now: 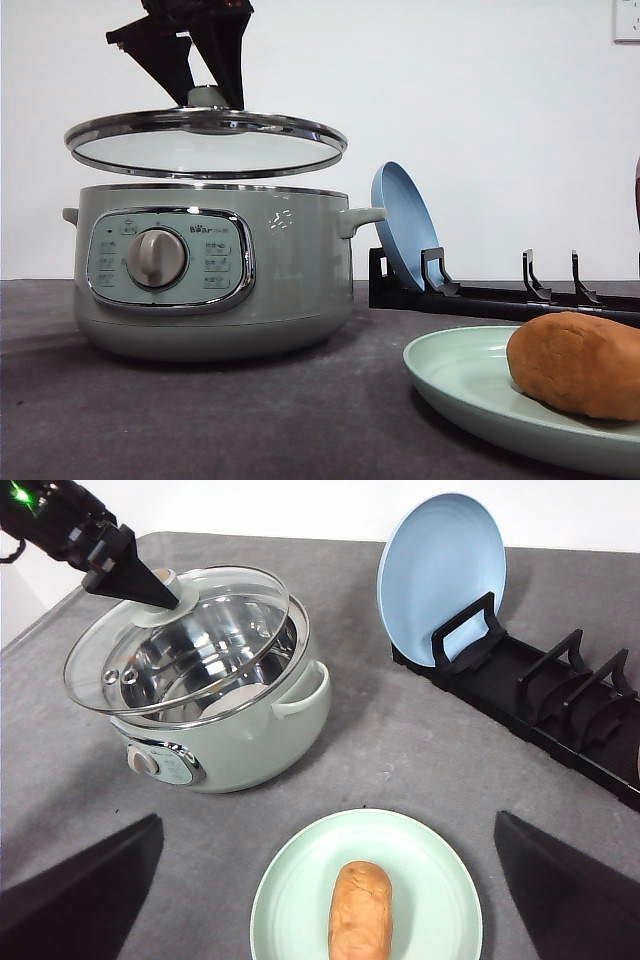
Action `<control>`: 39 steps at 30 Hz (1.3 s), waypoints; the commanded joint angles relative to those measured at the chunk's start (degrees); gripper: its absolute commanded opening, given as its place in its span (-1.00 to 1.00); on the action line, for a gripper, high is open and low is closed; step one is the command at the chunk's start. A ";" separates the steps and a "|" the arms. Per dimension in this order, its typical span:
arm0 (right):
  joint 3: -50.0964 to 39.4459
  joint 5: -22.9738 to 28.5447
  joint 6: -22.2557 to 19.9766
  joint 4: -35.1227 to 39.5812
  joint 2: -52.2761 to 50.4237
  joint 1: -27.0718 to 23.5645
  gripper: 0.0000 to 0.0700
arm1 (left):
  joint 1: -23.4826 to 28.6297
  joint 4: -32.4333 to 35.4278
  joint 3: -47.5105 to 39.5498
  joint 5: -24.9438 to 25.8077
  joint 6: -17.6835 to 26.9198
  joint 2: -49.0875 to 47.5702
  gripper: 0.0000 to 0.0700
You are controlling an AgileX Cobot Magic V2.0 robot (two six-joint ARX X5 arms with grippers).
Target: Transfer potato from steamer to green plate
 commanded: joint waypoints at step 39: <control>1.05 0.07 0.20 0.31 0.15 0.24 0.95 | 0.63 2.05 1.64 -1.61 1.91 7.27 -0.96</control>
